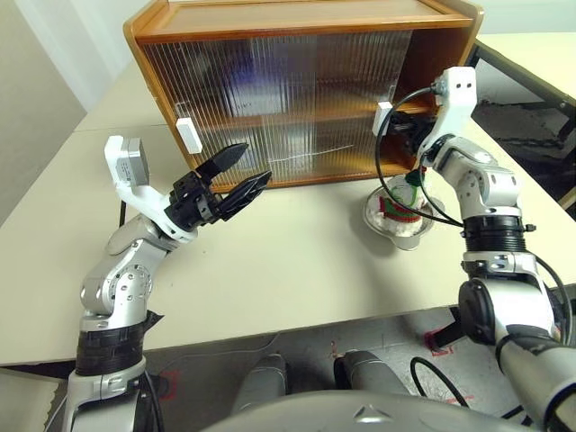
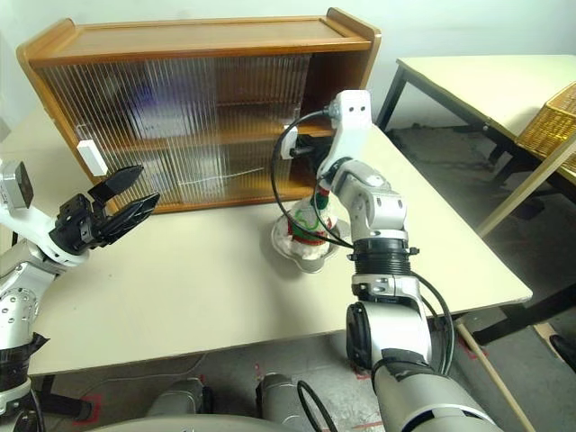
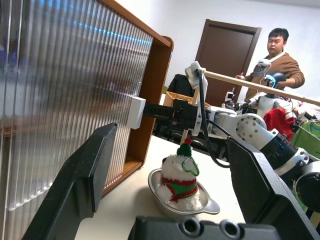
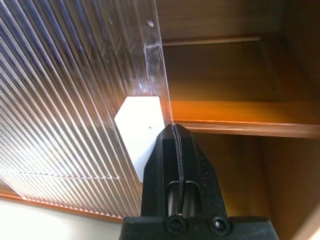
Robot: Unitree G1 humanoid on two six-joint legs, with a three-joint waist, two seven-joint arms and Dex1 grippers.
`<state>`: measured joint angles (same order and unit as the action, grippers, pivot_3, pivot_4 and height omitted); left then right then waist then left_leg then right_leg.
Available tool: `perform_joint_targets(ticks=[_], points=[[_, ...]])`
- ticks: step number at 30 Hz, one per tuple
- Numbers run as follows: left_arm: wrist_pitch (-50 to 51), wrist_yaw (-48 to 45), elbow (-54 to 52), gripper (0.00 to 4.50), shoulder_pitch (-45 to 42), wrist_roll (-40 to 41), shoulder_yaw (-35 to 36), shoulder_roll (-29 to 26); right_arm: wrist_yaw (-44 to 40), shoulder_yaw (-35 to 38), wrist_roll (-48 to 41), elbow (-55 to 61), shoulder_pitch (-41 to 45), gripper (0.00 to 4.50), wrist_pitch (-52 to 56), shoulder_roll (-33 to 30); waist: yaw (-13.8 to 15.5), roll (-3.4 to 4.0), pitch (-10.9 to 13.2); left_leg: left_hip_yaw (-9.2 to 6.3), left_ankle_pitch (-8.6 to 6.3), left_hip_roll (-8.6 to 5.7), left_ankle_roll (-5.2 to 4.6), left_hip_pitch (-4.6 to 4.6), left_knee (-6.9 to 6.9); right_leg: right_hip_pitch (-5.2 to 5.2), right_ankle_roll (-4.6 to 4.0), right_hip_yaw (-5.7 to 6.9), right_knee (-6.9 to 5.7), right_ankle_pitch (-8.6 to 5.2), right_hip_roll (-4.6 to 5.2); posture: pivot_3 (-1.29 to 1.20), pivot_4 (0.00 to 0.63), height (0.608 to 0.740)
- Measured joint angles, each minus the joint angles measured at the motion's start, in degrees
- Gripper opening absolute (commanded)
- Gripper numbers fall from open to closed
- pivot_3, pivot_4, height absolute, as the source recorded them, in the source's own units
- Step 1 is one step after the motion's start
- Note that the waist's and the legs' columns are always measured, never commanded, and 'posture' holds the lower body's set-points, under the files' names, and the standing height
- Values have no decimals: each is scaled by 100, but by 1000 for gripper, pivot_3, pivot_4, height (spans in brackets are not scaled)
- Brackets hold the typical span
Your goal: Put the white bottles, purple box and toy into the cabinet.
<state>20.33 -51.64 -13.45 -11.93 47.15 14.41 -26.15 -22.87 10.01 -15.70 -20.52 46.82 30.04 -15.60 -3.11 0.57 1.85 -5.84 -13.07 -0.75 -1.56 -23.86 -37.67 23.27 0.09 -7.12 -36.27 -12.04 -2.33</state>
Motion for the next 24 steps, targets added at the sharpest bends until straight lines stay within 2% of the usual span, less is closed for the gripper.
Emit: perform_joint_targets(ticks=[24], points=[[-17,130,-137,4500,119,-14,6,20,42,-261,-24,-132,269,19,220,1121,17,1,1,-1,-3,3,8,-8,24,25,-13,-1,-8,-3,-5,17,36,740]])
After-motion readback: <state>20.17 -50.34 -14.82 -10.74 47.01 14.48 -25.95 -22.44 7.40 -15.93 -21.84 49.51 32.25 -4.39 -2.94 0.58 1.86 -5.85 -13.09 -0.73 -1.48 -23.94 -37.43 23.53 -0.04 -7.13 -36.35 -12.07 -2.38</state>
